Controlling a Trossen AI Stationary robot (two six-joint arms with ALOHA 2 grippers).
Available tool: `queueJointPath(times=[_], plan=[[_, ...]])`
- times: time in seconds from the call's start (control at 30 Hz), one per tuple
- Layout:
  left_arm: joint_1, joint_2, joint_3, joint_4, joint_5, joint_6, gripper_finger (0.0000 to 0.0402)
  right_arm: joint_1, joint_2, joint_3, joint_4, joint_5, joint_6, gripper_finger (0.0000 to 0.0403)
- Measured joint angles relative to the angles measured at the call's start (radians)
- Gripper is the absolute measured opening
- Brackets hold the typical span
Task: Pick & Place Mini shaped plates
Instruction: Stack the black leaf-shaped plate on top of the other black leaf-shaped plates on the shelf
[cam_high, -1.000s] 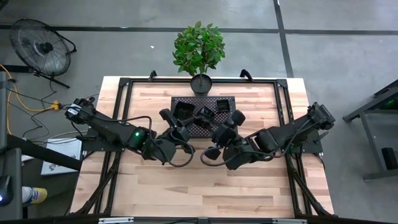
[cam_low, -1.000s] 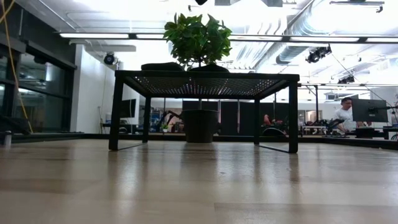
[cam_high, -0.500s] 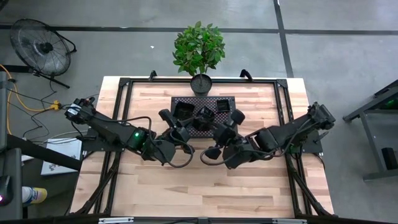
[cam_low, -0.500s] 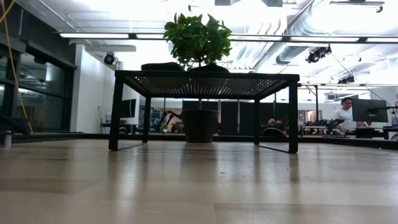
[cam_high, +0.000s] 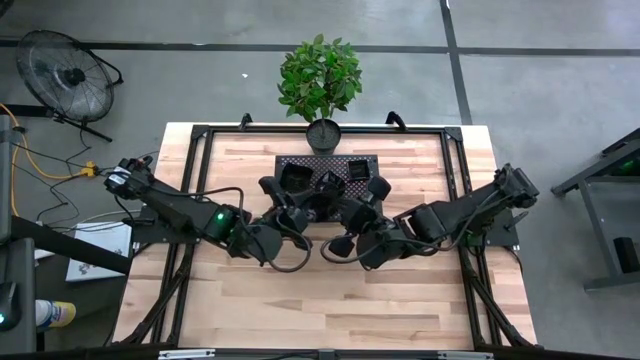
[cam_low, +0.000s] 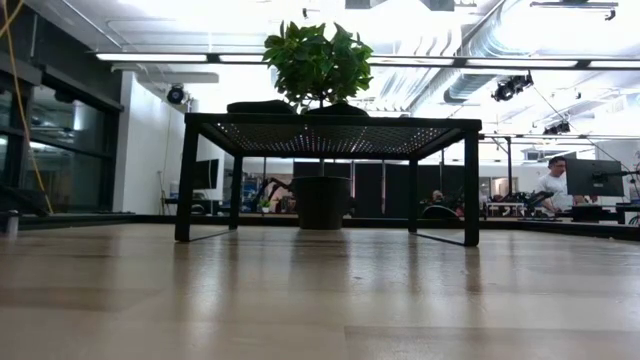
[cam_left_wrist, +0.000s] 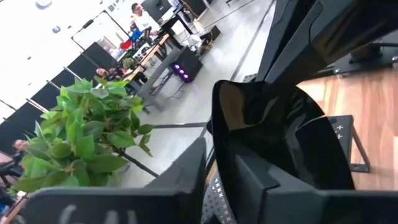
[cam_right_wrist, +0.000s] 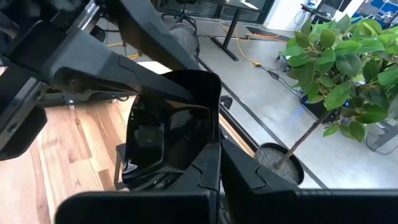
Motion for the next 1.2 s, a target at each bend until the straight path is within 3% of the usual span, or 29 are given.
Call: queueJointPath(times=[0.37,0.53,0.73,0.87,1.1,1.2], plan=[[0.000,-0.008,0.001,-0.002,-0.006,0.135,0.0155,-0.025,0.000,0.000,-0.003,-0.011,0.005,0.0000],[0.000,-0.064,0.002,-0.018,-0.006,0.165,0.0168,-0.056,-0.015,0.001,-0.051,-0.033,0.057,0.0000],[0.000,-0.176,0.002,-0.148,0.009,0.142,0.0167,-0.118,-0.075,0.001,-0.182,-0.109,0.147,0.0000],[0.000,-0.246,0.002,-0.353,0.021,0.014,0.0167,-0.193,-0.122,0.001,-0.241,-0.232,0.153,0.0000],[0.000,-0.341,0.002,-0.828,0.011,-0.416,0.0167,-0.376,-0.155,0.001,-0.260,-0.559,0.087,0.0000],[0.000,-0.380,-0.031,-0.922,0.009,-0.523,0.0167,-0.450,-0.154,0.001,-0.261,-0.688,0.073,0.0000]])
